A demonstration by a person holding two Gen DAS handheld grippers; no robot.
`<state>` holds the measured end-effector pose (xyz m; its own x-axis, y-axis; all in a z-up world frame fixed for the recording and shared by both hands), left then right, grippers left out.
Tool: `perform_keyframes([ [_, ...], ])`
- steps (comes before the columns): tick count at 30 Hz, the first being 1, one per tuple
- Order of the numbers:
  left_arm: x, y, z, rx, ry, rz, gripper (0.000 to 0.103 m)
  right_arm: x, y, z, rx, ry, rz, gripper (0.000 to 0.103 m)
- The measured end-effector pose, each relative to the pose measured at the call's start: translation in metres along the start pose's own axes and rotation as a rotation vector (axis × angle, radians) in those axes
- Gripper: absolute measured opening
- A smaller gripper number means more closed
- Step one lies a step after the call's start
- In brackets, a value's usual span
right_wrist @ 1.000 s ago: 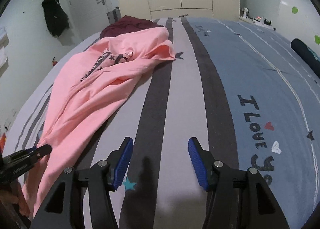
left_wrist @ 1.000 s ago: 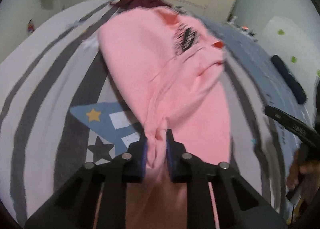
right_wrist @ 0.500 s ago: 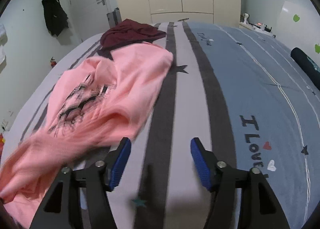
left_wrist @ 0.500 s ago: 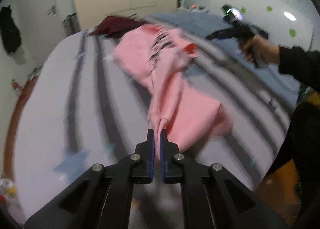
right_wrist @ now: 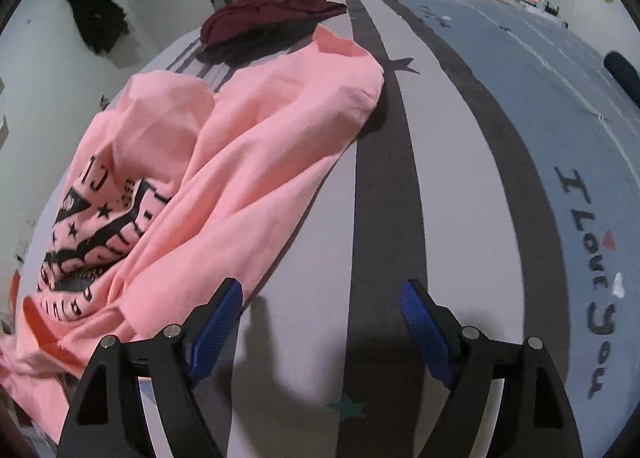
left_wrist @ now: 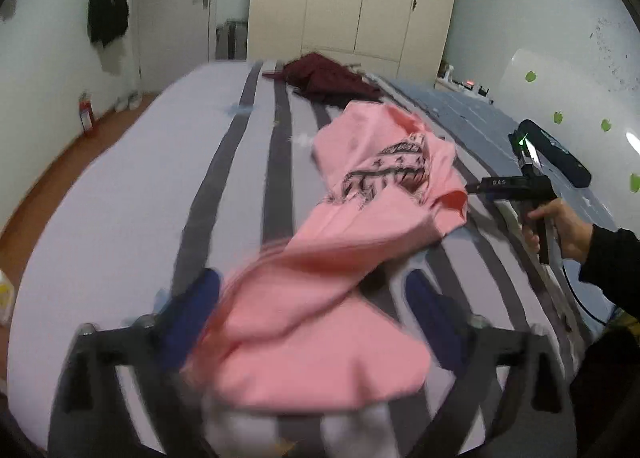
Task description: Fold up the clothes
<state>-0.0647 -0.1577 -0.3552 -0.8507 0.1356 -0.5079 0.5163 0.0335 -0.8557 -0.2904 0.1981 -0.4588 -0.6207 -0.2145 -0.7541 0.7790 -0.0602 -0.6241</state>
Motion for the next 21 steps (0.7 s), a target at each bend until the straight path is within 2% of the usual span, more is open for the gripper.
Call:
perform_keyframes([
  [3,0.029,0.003,-0.037,0.112,0.000,0.028,0.094,0.008,-0.004,0.000,0.031,-0.013,-0.001,0.078],
  [7,0.084,0.020,-0.058,0.138,-0.004,0.099,0.092,0.022,-0.012,0.004,0.024,-0.016,0.017,0.080],
  [9,0.103,0.035,-0.066,0.135,0.012,0.144,0.077,0.025,-0.018,0.005,0.033,-0.027,0.015,0.080],
  [11,0.112,0.044,-0.074,0.132,0.024,0.157,0.074,0.029,-0.021,0.005,0.057,-0.044,0.025,0.080],
  [13,0.119,0.052,-0.077,0.148,0.018,0.163,0.063,0.034,-0.023,0.004,0.071,-0.054,0.040,0.080],
  [14,0.124,0.059,-0.076,0.156,-0.001,0.183,0.047,0.037,-0.024,0.005,0.060,-0.051,0.044,0.080],
  [15,0.129,0.066,-0.074,0.154,-0.012,0.203,0.027,0.040,-0.024,0.006,0.048,-0.047,0.049,0.080],
  [17,0.129,0.069,-0.069,0.112,0.000,0.202,0.013,0.043,-0.026,0.011,0.016,-0.040,0.050,0.078],
  [18,0.126,0.067,-0.068,0.087,0.018,0.194,0.005,0.044,-0.027,0.013,0.006,-0.044,0.047,0.067],
  [19,0.122,0.066,-0.068,0.068,0.043,0.191,0.003,0.044,-0.028,0.016,0.004,-0.058,0.045,0.057],
  [20,0.116,0.066,-0.068,0.063,0.066,0.192,0.003,0.044,-0.029,0.019,0.013,-0.084,0.049,0.030],
  [21,0.109,0.066,-0.071,0.076,0.085,0.187,0.003,0.045,-0.028,0.020,0.034,-0.108,0.058,0.010],
])
Point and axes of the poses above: each gripper's, at about its wrist camera, not at the fingertips, and x roughly the way its jaws point, z to its left, y to its underside, the point moved 10 cm from there along x, roughly the way its jaws point, and after that the axes turned 10 degrees about -z, right-handed, at the moved point
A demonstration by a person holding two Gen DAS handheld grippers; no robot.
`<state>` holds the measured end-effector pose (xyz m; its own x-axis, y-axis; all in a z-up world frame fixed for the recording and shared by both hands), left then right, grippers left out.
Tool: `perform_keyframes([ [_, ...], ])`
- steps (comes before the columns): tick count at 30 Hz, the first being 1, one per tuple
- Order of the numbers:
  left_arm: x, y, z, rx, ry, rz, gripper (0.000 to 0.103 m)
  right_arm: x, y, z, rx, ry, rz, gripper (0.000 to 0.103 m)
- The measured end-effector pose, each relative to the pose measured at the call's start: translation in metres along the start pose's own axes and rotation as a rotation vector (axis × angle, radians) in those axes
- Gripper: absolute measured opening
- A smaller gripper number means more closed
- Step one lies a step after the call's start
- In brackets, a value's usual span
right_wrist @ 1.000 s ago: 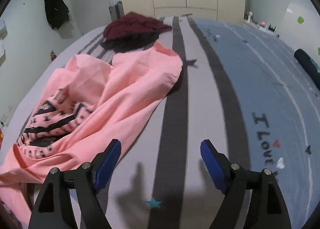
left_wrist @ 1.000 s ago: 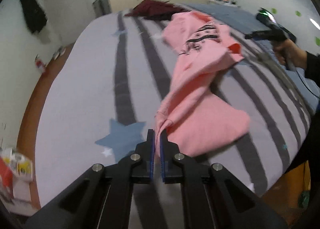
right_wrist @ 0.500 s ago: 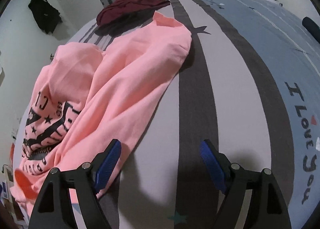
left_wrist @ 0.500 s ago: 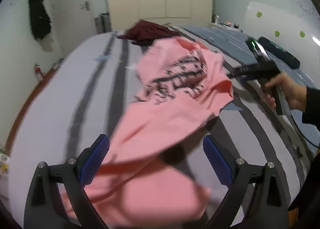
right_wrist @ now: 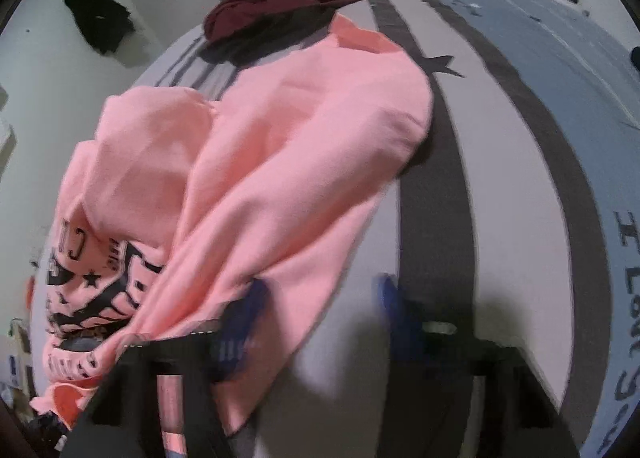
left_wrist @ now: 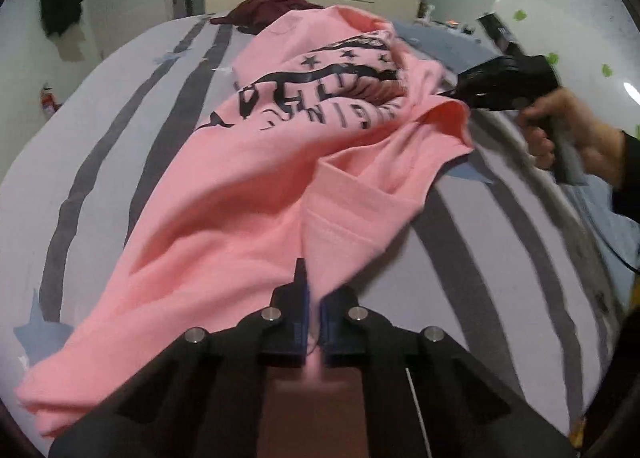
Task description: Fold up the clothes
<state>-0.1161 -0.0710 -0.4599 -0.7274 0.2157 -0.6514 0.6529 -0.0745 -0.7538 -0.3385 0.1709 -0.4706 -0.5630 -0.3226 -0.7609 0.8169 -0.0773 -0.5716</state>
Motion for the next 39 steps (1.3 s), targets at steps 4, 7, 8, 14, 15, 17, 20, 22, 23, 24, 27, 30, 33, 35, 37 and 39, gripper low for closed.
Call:
perform_keyframes([
  [4,-0.028,0.003,-0.016,0.085,0.068,-0.005,0.002,-0.012,0.002,-0.009,0.114,-0.085,-0.011,0.002],
  [7,-0.049,0.004,-0.022,0.127,0.110,-0.004,0.002,-0.034,0.015,-0.017,0.124,-0.121,-0.021,0.002],
  [8,-0.058,0.006,-0.023,0.141,0.118,-0.004,0.002,-0.042,0.020,-0.019,0.129,-0.132,-0.021,0.002],
  [14,-0.088,0.032,-0.008,0.143,0.118,0.054,0.002,-0.107,0.069,-0.024,0.076,-0.189,-0.018,0.002],
  [15,-0.090,0.038,-0.003,0.106,0.118,0.063,0.002,-0.115,0.079,-0.022,0.068,-0.195,-0.007,0.002],
  [17,-0.090,0.047,0.004,0.030,0.115,0.082,0.003,-0.124,0.097,-0.018,0.051,-0.200,0.013,0.002],
  [20,-0.085,0.054,0.002,-0.057,0.109,0.128,0.009,-0.118,0.116,-0.020,0.024,-0.175,0.034,0.002],
  [22,-0.085,0.054,-0.004,-0.102,0.101,0.148,0.026,-0.109,0.122,-0.027,0.021,-0.148,0.052,0.002],
  [23,-0.088,0.054,-0.008,-0.145,0.116,0.145,0.043,-0.107,0.124,-0.030,0.026,-0.134,0.058,0.005],
  [24,-0.092,0.055,-0.012,-0.188,0.131,0.142,0.062,-0.107,0.126,-0.033,0.035,-0.124,0.061,0.006],
  [27,-0.097,0.063,-0.024,-0.320,0.182,0.143,0.071,-0.111,0.132,-0.037,0.045,-0.113,0.063,0.006],
  [30,-0.090,0.082,-0.030,-0.416,0.181,0.195,0.071,-0.116,0.137,-0.032,0.037,-0.122,0.073,0.011],
  [33,-0.074,0.094,-0.023,-0.525,0.165,0.219,0.071,-0.119,0.137,-0.023,0.038,-0.139,0.070,0.022],
  [35,-0.070,0.097,-0.012,-0.576,0.132,0.197,0.071,-0.119,0.135,-0.016,0.027,-0.147,0.071,0.027],
  [37,-0.068,0.092,0.002,-0.603,0.089,0.157,0.068,-0.119,0.133,-0.010,0.025,-0.162,0.080,0.029],
  [39,-0.066,0.085,0.012,-0.631,0.065,0.124,0.064,-0.115,0.132,-0.007,0.028,-0.177,0.093,0.031],
])
Point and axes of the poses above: each gripper's, at about its wrist camera, not at the fingertips, and x roughly the way its jaws point, z to its left, y to its underside, the point moved 10 cm from there along x, roughly the way its jaws point, and after that the axes turned 10 degrees about -z, right-handed, at the moved point
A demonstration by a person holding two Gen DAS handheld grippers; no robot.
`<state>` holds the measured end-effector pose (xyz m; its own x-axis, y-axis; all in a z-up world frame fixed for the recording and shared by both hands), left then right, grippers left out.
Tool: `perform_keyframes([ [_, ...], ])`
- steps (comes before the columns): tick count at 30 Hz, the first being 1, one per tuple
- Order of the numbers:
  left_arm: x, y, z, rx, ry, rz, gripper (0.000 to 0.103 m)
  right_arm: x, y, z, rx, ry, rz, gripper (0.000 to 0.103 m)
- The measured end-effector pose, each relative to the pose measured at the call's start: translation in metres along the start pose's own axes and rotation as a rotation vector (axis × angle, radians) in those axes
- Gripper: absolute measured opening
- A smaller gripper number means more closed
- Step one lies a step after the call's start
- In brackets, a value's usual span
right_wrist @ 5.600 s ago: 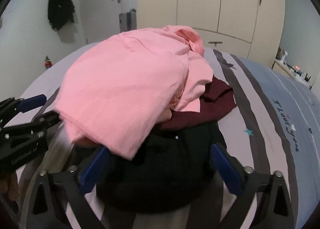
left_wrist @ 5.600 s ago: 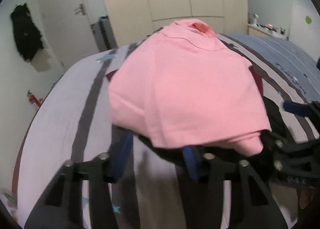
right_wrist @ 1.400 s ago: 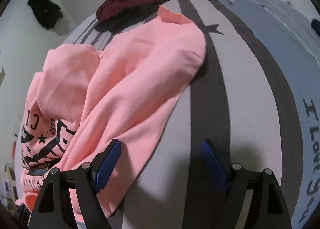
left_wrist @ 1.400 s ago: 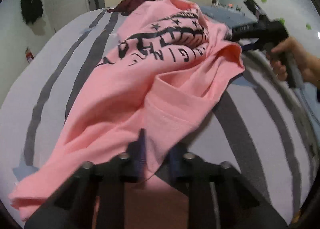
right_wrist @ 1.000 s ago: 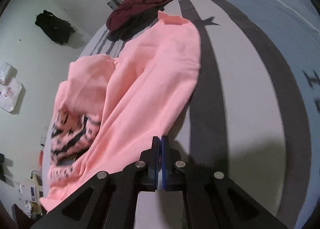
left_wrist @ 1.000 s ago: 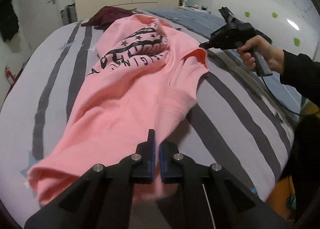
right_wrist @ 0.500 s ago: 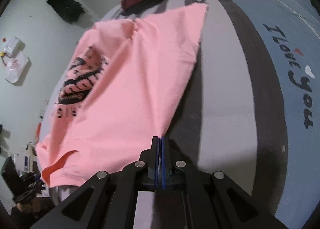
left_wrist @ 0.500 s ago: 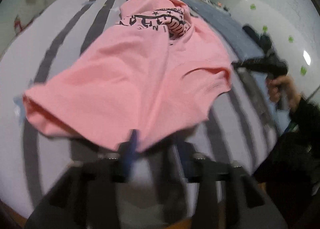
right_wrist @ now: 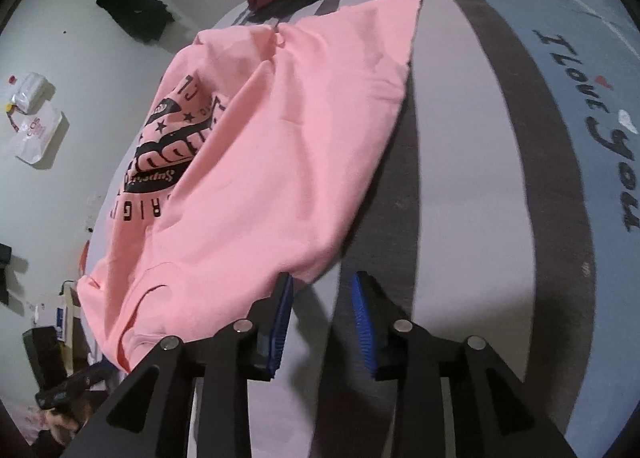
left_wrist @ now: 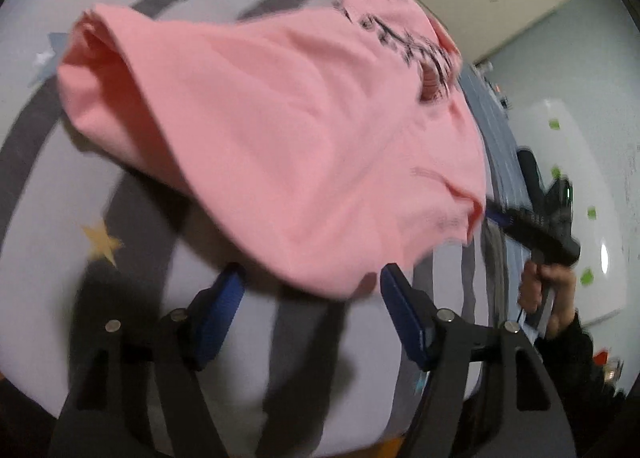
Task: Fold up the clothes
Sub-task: 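Lift the pink T-shirt high with both grippers, holding it spread between them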
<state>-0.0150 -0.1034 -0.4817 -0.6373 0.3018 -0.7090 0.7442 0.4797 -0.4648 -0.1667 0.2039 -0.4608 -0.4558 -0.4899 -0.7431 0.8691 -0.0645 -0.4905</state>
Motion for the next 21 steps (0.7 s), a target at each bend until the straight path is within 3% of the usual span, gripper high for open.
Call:
perform_keyframes([
  [1,0.003,-0.004,0.000,0.007,-0.014,-0.005,0.060,0.002,-0.002,0.001,0.004,-0.005,0.000,0.031],
  [3,0.008,-0.011,0.000,0.021,-0.043,-0.014,0.025,0.006,-0.006,0.002,0.015,-0.018,-0.006,0.032],
  [5,0.010,-0.009,-0.003,0.039,-0.068,-0.013,0.015,0.011,-0.013,0.001,0.039,-0.030,-0.017,0.032],
  [8,0.006,-0.007,-0.009,0.056,-0.085,-0.016,0.010,0.017,-0.023,0.000,0.076,-0.049,-0.028,0.030],
  [11,-0.006,-0.012,-0.016,0.058,-0.064,-0.056,0.005,0.022,-0.029,0.002,0.074,-0.052,-0.031,0.005],
  [16,-0.025,-0.030,-0.026,0.089,-0.062,-0.112,0.003,0.002,-0.034,0.008,0.102,-0.100,-0.094,0.004],
  [21,-0.068,-0.065,-0.044,0.119,-0.028,-0.208,0.003,-0.063,-0.045,0.019,0.127,-0.174,-0.221,0.004],
])
Point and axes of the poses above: each gripper's, at about its wrist camera, not at the fingertips, and x roughly the way its jaws point, z to its left, y to its underside, the point moved 10 cm from there along x, roughly the way its jaws point, and after that the axes turned 10 degrees about -z, right-handed, at the moved point
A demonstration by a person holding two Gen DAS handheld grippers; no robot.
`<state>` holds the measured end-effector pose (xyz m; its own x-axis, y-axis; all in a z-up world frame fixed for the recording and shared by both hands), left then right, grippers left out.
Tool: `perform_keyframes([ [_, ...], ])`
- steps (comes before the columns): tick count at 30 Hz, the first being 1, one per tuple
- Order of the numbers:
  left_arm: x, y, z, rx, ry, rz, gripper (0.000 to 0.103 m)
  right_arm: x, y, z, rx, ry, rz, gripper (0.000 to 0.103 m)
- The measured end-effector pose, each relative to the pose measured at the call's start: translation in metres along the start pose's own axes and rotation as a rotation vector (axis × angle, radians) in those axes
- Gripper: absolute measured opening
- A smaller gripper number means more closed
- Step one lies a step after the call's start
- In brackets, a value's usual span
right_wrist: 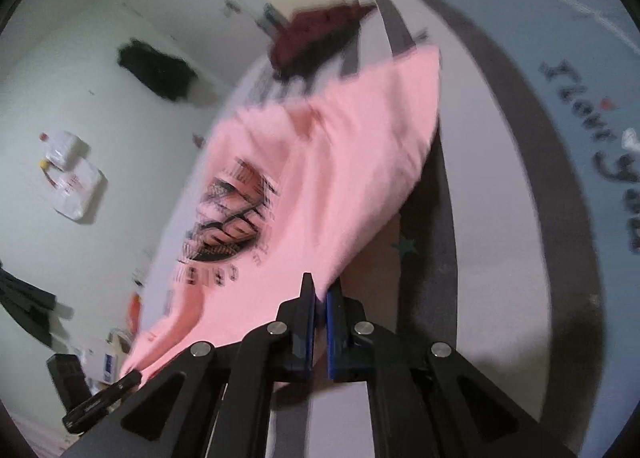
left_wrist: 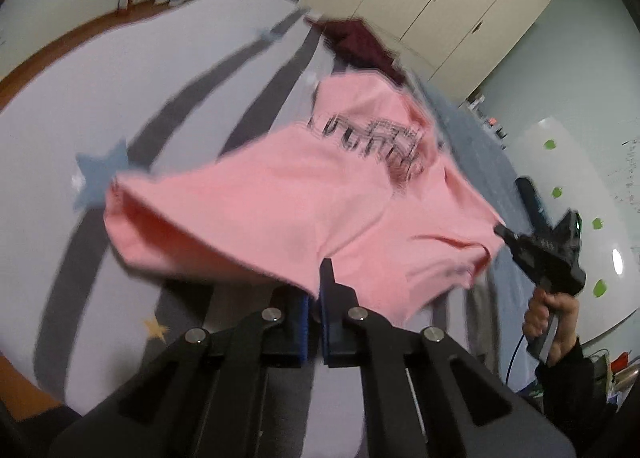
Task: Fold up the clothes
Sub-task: 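Lift the pink T-shirt high with both grippers, holding it spread between them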
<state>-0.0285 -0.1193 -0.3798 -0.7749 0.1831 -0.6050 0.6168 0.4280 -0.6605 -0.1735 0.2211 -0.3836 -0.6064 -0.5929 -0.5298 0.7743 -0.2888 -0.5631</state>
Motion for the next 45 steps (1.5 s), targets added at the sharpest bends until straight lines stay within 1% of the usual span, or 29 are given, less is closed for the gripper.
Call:
perform_keyframes([
  [4,-0.016,-0.040,-0.019,0.038,0.030,-0.072,0.003,-0.058,-0.028,0.036,-0.025,-0.066,-0.108,0.004],
  [7,-0.027,-0.079,-0.041,0.077,0.050,-0.144,0.003,-0.096,-0.049,0.068,-0.073,-0.087,-0.171,0.004],
  [10,-0.042,-0.128,-0.071,0.122,0.079,-0.219,0.003,-0.132,-0.075,0.104,-0.120,-0.104,-0.239,0.004],
  [13,-0.063,-0.185,-0.105,0.158,0.105,-0.292,0.003,-0.172,-0.112,0.143,-0.167,-0.109,-0.326,0.004],
  [16,-0.094,-0.244,-0.147,0.216,0.123,-0.372,0.002,-0.211,-0.145,0.181,-0.199,-0.105,-0.407,0.004],
  [19,-0.139,-0.297,-0.196,0.299,0.143,-0.457,0.002,-0.254,-0.177,0.221,-0.233,-0.103,-0.498,0.004],
  [22,-0.188,-0.349,-0.240,0.345,0.171,-0.519,0.002,-0.305,-0.213,0.262,-0.253,-0.101,-0.594,0.004],
  [25,-0.236,-0.383,-0.274,0.372,0.199,-0.560,0.002,-0.359,-0.245,0.301,-0.277,-0.097,-0.669,0.004],
  [29,-0.306,-0.409,-0.320,0.450,0.215,-0.620,0.002,-0.435,-0.267,0.352,-0.333,-0.080,-0.774,0.004],
  [32,-0.350,-0.417,-0.346,0.492,0.231,-0.643,0.002,-0.478,-0.274,0.373,-0.342,-0.069,-0.820,0.004],
  [34,-0.370,-0.421,-0.358,0.519,0.232,-0.656,0.002,-0.501,-0.278,0.384,-0.351,-0.058,-0.841,0.004],
  [36,-0.381,-0.424,-0.367,0.539,0.235,-0.654,0.002,-0.514,-0.279,0.390,-0.359,-0.044,-0.849,0.004],
  [38,-0.379,-0.428,-0.371,0.534,0.240,-0.630,0.002,-0.522,-0.281,0.393,-0.358,-0.028,-0.850,0.004],
  [41,-0.357,-0.432,-0.368,0.529,0.228,-0.591,0.002,-0.509,-0.287,0.380,-0.325,-0.015,-0.813,0.004],
  [43,-0.325,-0.434,-0.364,0.517,0.219,-0.552,0.002,-0.491,-0.294,0.368,-0.318,0.014,-0.787,0.004],
  [45,-0.286,-0.435,-0.355,0.505,0.203,-0.510,0.002,-0.457,-0.304,0.349,-0.316,0.056,-0.754,0.004],
])
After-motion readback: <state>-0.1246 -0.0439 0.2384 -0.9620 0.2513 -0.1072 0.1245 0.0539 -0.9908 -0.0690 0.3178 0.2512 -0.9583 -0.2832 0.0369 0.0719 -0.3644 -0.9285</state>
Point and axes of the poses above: each gripper's, at about its wrist camera, not at the fingertips, and x roughly the way its jaws point, z to its left, y to its underside, the point moved 10 cm from there along x, roughly the way its jaws point, and after that the axes turned 10 degrees about -z, right-handed, at the moved point
